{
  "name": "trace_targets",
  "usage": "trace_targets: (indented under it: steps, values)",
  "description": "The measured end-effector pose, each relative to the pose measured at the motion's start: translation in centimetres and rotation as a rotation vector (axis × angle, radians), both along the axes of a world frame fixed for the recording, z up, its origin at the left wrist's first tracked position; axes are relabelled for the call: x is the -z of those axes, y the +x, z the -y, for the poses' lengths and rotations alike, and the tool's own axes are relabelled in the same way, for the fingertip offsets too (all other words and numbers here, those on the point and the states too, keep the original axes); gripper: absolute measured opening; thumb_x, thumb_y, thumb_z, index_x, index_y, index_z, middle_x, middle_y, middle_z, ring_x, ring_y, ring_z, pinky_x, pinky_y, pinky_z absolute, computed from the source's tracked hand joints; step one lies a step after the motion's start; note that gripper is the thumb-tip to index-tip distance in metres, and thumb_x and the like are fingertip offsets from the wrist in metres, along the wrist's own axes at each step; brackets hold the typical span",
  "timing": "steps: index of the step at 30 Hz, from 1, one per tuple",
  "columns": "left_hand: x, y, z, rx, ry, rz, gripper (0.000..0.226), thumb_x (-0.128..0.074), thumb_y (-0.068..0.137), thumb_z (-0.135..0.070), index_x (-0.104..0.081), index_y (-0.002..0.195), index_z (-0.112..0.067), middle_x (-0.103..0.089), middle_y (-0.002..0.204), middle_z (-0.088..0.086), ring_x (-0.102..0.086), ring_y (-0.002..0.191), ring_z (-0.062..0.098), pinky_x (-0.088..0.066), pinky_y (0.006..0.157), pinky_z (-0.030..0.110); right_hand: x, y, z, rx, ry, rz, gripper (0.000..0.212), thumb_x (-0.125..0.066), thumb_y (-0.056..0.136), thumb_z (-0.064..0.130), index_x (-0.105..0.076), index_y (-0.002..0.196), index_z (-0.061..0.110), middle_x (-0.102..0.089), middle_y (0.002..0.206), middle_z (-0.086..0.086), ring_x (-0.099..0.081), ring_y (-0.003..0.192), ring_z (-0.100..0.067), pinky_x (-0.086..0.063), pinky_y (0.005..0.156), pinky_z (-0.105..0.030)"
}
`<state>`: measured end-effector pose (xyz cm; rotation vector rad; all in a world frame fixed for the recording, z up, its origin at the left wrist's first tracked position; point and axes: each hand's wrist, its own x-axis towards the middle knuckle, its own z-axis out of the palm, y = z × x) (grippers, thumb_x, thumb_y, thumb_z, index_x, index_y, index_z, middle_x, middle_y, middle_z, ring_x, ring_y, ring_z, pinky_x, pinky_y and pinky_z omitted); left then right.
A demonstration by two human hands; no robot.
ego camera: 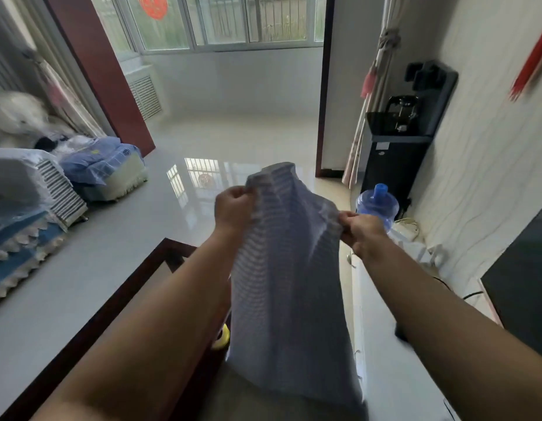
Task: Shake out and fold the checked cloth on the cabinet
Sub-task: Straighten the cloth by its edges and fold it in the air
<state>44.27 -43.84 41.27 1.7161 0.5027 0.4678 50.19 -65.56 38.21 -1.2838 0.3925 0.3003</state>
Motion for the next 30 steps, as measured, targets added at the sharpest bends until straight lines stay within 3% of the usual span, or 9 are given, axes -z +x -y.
trace_targets:
  steps: [4,9,14,16,18,22,25,27,30]
  values:
    - [1.9,-0.9,4.6,0.209,0.214,-0.011,0.041,-0.061,0.084,-0.054,-0.073,0.07,-0.017,-0.07,0.062,0.002,-0.068,0.06,0.018,-0.059,0.063,0.041,-0.6,-2.3,-4.3,-0.103,0.017,0.138,0.009,-0.063,0.085,0.001,-0.065,0.094,0.0,-0.067,0.08,-0.013,-0.065,0.065,-0.024,-0.056,0.051,-0.029]
    - [3.8,-2.5,4.8,0.206,0.262,0.057,0.046,-0.05,0.086,-0.062,-0.075,0.075,-0.026,-0.07,0.062,-0.005,-0.066,0.06,0.015,-0.057,0.059,0.036,-0.4,-4.3,-5.4,-0.082,0.104,0.137,0.005,-0.065,0.084,0.003,-0.065,0.088,0.006,-0.071,0.088,-0.016,-0.072,0.073,-0.025,-0.056,0.056,-0.028]
    - [4.9,-4.3,5.7,0.219,0.281,0.102,0.039,-0.044,0.096,-0.049,-0.063,0.066,-0.032,-0.059,0.053,-0.012,-0.054,0.05,0.007,-0.044,0.05,0.027,-1.3,-5.4,-6.2,-0.046,0.094,0.151,0.004,-0.067,0.084,0.005,-0.066,0.085,0.01,-0.071,0.091,-0.014,-0.071,0.082,-0.027,-0.058,0.058,-0.029]
    - [5.6,-5.0,6.4,0.202,0.302,0.125,0.032,-0.044,0.099,-0.035,-0.061,0.073,-0.029,-0.056,0.054,-0.012,-0.053,0.05,0.007,-0.044,0.051,0.027,-1.3,-5.8,-6.5,-0.037,0.024,0.192,0.007,-0.068,0.084,0.008,-0.068,0.081,0.014,-0.072,0.09,-0.01,-0.071,0.084,-0.025,-0.059,0.061,-0.028]
    - [6.1,-5.8,7.0,0.194,0.35,0.148,0.023,-0.044,0.1,-0.024,-0.065,0.095,-0.015,-0.065,0.071,-0.006,-0.061,0.063,0.011,-0.052,0.058,0.031,-1.2,-6.1,-6.8,-0.041,-0.063,0.249,0.01,-0.07,0.083,0.011,-0.068,0.077,0.02,-0.072,0.091,-0.007,-0.07,0.088,-0.024,-0.06,0.072,-0.034]
    - [6.8,-6.6,8.3,0.126,0.565,0.083,0.032,-0.043,0.1,-0.024,-0.055,0.125,-0.007,-0.069,0.11,0.012,-0.068,0.092,0.025,-0.057,0.079,0.042,-1.1,-6.6,-7.5,-0.048,-0.236,0.38,0.01,-0.07,0.083,0.018,-0.066,0.078,0.025,-0.07,0.087,0.003,-0.068,0.087,-0.019,-0.058,0.083,-0.038]
    - [7.4,-6.4,9.0,0.206,0.893,-0.091,0.062,-0.042,0.099,-0.021,-0.011,0.149,-0.002,-0.034,0.151,0.017,-0.048,0.13,0.022,-0.044,0.104,0.033,-1.0,-7.2,-7.8,-0.036,-0.37,0.509,0.01,-0.068,0.085,0.02,-0.069,0.094,0.017,-0.066,0.086,0.009,-0.065,0.084,-0.013,-0.056,0.085,-0.028]
    - [7.2,-6.5,9.3,0.227,0.887,-0.117,0.072,-0.045,0.098,-0.022,0.003,0.149,-0.003,-0.024,0.155,0.015,-0.05,0.128,0.021,-0.044,0.103,0.029,-0.9,-7.7,-7.6,-0.032,-0.44,0.574,0.02,-0.068,0.085,0.022,-0.069,0.103,0.012,-0.066,0.09,0.007,-0.065,0.088,-0.013,-0.053,0.084,-0.022]
    - [6.8,-6.9,9.6,0.208,0.855,-0.065,0.078,-0.053,0.094,-0.022,-0.001,0.148,-0.003,-0.034,0.151,0.016,-0.058,0.118,0.025,-0.049,0.096,0.034,-0.7,-8.1,-7.1,-0.067,-0.458,0.622,0.025,-0.068,0.085,0.025,-0.068,0.106,0.012,-0.071,0.098,0.002,-0.067,0.093,-0.015,-0.055,0.088,-0.028]
